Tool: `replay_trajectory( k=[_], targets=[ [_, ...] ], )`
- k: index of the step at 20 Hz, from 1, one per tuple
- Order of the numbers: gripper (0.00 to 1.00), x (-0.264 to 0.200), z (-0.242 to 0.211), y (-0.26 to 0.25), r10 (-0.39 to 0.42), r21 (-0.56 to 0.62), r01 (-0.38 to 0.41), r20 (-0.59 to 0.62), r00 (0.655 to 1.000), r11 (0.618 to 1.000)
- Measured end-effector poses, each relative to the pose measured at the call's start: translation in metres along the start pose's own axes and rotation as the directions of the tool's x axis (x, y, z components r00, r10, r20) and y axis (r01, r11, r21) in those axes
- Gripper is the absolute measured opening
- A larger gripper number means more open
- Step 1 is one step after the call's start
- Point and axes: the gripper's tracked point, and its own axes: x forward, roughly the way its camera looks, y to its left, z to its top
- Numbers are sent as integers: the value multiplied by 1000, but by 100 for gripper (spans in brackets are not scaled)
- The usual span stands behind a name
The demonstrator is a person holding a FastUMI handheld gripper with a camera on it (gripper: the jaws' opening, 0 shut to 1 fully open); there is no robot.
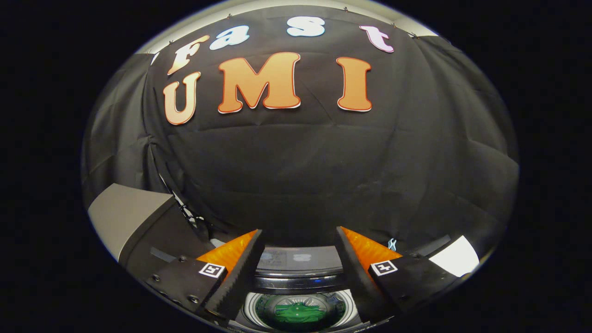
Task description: Put the clothes into the washing machine and then close the washing machine lid.
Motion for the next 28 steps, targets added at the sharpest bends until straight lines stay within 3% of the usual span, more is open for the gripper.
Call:
replay_trajectory(
  k=[9,15,20,28],
  targets=[
    [99,-30,-47,4,7,55,-3,-70,997,998],
    [99,-41,-50,1,0,74,5,-64,998,997],
    [99,-65,-18,5,-1,38,0,15,1000,999],
    [98,-132,89,18,27,2,-28,245,969,1000]
  ],
)
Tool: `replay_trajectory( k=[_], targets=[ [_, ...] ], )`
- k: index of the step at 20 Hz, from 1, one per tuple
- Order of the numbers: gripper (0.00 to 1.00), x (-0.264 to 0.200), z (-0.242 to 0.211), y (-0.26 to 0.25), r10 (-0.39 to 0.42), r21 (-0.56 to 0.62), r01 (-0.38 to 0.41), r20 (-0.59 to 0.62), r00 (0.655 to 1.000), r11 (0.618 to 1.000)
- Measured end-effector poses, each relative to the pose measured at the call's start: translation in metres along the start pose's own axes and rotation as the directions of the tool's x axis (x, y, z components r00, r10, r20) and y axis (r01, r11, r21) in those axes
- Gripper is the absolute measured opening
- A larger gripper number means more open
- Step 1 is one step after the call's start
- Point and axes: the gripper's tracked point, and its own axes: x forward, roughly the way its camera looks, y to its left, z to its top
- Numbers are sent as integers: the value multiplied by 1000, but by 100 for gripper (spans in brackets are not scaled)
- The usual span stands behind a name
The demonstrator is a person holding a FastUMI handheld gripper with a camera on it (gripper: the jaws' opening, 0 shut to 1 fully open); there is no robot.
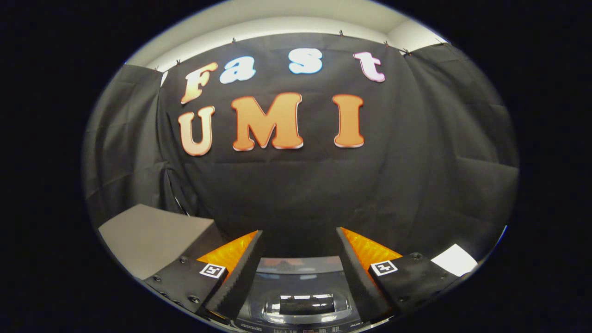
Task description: Put the clothes into the washing machine and then close the washing machine lid.
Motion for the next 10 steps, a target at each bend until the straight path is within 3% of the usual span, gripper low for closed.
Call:
replay_trajectory(
  k=[10],
  targets=[
    [98,-61,117,-15,17,41,-25,190,982,999]
  ],
)
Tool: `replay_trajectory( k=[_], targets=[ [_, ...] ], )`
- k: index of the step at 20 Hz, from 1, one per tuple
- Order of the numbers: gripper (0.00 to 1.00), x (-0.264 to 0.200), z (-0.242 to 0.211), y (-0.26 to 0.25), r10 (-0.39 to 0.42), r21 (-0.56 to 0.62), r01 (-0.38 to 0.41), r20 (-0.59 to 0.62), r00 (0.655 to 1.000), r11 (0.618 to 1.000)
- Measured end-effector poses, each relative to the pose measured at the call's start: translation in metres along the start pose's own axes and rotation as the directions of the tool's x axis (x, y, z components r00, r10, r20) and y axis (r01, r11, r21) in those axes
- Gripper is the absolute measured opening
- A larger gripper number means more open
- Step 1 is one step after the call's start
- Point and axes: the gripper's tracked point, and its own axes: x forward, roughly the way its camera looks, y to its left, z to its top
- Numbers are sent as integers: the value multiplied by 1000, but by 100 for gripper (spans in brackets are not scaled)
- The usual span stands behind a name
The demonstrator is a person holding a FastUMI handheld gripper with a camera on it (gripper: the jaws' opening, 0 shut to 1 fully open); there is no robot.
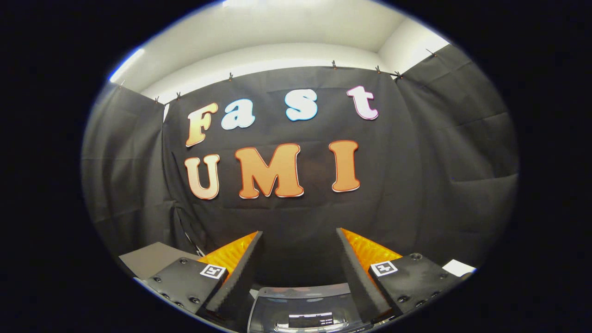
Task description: Put the clothes into the washing machine and then close the washing machine lid.
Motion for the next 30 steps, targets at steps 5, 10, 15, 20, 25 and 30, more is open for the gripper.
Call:
replay_trajectory(
  k=[5,10,15,20,25,30],
  targets=[
    [98,-14,43,-5,10,-41,-7,55,998,999],
    [98,-28,72,-4,42,-16,-41,80,996,999],
    [98,-31,90,-14,21,-52,-15,128,992,999],
    [98,-33,90,-4,48,-49,-42,129,991,998],
    [98,-30,85,-4,46,-46,-41,118,992,998],
    [98,-30,86,-7,36,-47,-31,120,992,998]
  ],
)
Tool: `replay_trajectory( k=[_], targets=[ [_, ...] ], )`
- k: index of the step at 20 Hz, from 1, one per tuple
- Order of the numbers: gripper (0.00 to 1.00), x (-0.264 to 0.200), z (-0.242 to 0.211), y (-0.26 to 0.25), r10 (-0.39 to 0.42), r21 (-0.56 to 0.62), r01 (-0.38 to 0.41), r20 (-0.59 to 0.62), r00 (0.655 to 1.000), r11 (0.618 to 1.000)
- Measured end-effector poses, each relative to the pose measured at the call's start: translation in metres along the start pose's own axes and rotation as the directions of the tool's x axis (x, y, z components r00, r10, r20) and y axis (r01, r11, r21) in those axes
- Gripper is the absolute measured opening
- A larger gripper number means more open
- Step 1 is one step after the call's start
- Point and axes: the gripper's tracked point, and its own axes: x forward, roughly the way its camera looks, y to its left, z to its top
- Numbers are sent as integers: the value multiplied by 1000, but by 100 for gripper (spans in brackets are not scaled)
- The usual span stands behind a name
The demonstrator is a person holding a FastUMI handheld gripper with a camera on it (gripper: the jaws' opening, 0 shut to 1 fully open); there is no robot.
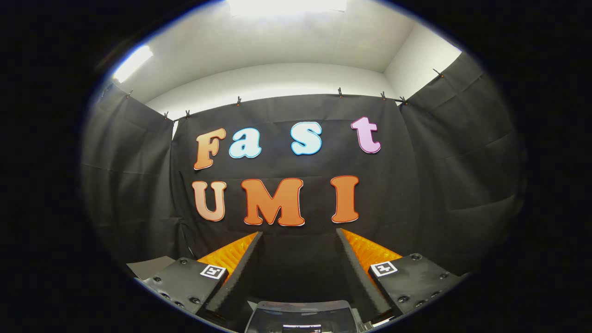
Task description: Put the clothes into the washing machine and then close the washing machine lid.
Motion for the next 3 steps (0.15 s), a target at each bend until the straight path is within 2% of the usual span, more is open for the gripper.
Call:
replay_trajectory(
  k=[3],
  targets=[
    [98,1,-1,-2,-5,2,5,2,1000,1000]
  ],
)
